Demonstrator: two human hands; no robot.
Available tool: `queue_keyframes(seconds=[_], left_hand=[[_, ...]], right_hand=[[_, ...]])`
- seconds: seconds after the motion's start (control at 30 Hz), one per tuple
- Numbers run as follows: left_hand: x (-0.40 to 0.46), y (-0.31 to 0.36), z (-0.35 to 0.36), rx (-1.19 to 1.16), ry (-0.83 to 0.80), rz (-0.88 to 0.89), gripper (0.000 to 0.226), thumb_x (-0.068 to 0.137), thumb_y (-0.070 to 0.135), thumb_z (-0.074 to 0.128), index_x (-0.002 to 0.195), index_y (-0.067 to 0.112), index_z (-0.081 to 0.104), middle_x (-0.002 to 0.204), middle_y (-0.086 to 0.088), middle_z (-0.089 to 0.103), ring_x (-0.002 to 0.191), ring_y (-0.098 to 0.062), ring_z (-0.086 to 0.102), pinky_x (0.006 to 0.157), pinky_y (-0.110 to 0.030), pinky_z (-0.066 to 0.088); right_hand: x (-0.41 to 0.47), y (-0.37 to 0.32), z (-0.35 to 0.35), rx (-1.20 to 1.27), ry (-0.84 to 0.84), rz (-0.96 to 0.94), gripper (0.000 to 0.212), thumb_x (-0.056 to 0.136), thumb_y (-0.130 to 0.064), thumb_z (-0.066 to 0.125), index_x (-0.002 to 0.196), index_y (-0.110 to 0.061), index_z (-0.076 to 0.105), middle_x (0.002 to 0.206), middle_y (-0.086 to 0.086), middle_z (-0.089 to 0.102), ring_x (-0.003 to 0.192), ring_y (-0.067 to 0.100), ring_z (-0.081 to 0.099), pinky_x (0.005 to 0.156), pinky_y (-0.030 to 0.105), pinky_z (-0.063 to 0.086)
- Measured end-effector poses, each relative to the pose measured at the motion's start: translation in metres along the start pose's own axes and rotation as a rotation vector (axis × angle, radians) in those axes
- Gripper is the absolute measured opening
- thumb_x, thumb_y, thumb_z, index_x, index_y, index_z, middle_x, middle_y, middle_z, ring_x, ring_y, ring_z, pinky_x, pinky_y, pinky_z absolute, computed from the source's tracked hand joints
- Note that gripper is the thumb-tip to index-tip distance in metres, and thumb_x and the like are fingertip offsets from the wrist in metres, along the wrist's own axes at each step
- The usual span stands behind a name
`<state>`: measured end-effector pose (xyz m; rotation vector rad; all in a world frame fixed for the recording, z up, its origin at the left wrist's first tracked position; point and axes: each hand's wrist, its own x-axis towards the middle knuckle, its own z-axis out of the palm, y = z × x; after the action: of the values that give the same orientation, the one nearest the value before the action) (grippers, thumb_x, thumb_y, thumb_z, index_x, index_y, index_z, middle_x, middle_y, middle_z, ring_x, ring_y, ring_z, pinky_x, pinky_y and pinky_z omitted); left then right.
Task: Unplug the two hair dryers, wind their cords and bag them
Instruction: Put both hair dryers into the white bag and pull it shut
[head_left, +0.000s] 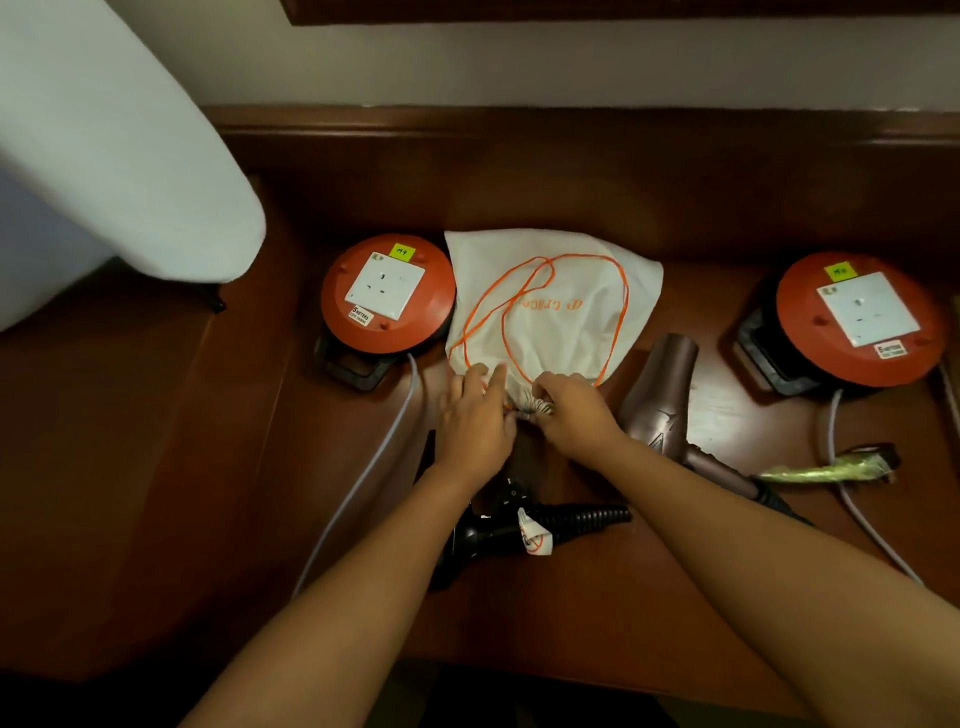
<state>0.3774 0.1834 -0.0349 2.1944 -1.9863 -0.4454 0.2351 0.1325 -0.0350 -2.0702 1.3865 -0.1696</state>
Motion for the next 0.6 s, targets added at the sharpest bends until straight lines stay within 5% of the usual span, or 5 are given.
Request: queue_keyframes(seconds=[0.1,0.2,0.33,0.6], left_hand=[[-0.004,0.013,-0.015,-0.068,0.153,0.038,0.045,0.083,0.031,0.065,0.125,0.017,0.058,0.125,-0.007,0.055,0.115,-0.029,0.044,0.091,-0.045,0.041],[-0.001,0.025,-0.033,-0.231,0.135,0.027,0.036,0.085,0.033,0.059,0.117,0.017,0.064,0.114,-0.004,0.064,0.109,-0.029,0.05,0.089,-0.044,0.044],[0.012,0.054,-0.074,-0.512,0.047,-0.032,0.029,0.088,0.025,0.067,0.113,0.012,0.066,0.109,-0.005,0.069,0.103,-0.023,0.061,0.082,-0.026,0.042],[0.025,0.103,-0.143,-0.558,0.152,0.054,0.011,0.085,0.017,0.066,0.096,0.013,0.067,0.092,0.003,0.064,0.084,-0.01,0.057,0.07,-0.018,0.039]], right_hand=[[-0.009,-0.009,-0.025,0.058,0.091,-0.013,0.023,0.08,-0.019,0.071,0.098,-0.009,0.06,0.093,0.008,0.064,0.092,0.028,0.05,0.073,0.035,0.037],[-0.02,-0.019,-0.057,0.089,0.147,-0.02,0.027,0.083,-0.015,0.068,0.108,-0.011,0.059,0.102,0.006,0.063,0.1,0.025,0.049,0.079,0.034,0.04],[-0.032,-0.031,-0.103,0.097,0.208,-0.065,0.029,0.087,-0.016,0.064,0.115,-0.012,0.059,0.111,0.004,0.063,0.106,0.023,0.051,0.081,0.027,0.038],[-0.047,-0.049,-0.184,0.019,0.283,-0.225,0.029,0.09,-0.022,0.061,0.117,-0.014,0.065,0.113,0.004,0.067,0.107,0.021,0.059,0.092,0.032,0.044]])
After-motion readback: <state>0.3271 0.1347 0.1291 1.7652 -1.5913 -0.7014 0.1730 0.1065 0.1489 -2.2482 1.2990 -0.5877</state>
